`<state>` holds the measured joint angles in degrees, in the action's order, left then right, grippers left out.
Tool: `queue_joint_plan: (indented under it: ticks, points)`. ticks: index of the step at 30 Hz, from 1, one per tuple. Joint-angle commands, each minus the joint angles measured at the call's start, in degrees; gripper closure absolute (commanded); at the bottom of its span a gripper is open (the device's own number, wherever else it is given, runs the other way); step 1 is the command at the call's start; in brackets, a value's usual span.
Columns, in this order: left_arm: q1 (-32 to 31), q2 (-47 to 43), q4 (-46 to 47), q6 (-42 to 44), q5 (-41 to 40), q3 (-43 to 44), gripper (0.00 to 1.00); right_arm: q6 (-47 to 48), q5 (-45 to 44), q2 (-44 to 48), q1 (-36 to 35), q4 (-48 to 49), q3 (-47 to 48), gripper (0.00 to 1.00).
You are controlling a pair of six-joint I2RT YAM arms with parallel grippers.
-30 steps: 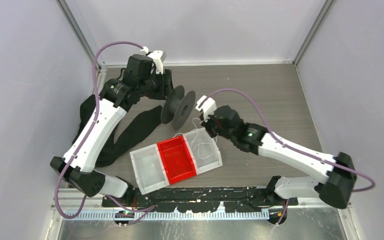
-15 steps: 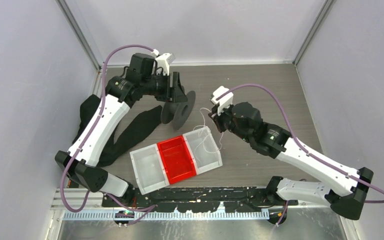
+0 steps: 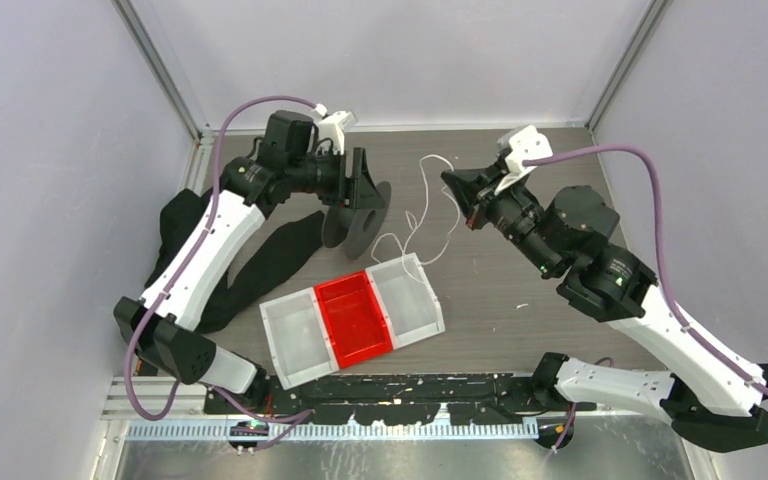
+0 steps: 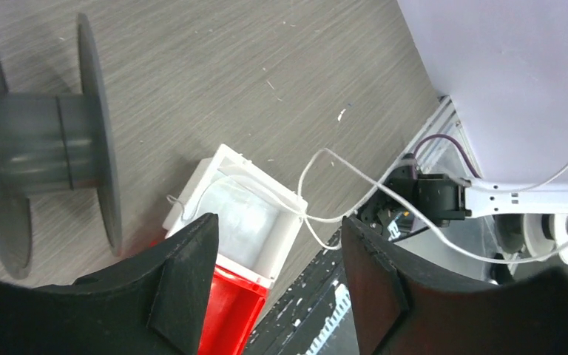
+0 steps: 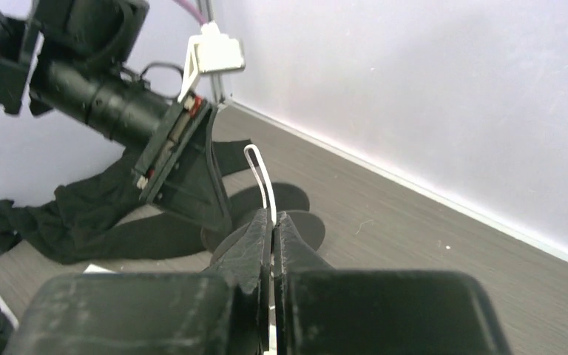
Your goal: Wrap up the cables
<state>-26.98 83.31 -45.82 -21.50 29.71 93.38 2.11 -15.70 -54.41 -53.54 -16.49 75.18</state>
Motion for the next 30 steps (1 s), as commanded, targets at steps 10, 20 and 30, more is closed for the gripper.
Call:
queue_joint_plan:
  ticks: [10, 20, 30]
  points:
    - [-2.5, -3.5, 25.5, -13.3, 10.6, -18.4, 0.3, -0.7, -4.2, -1.6, -0.3, 2.9, 6.0, 0.99]
    - [-9.5, -0.8, 40.2, -22.3, 8.3, -25.7, 0.33, -2.0, -4.9, -1.9, -0.3, 4.4, 5.1, 0.99]
    - [-9.9, 0.9, 39.6, -22.3, 7.2, -26.5, 0.54, -2.0, -4.8, -1.3, -0.3, 5.3, 4.6, 0.99]
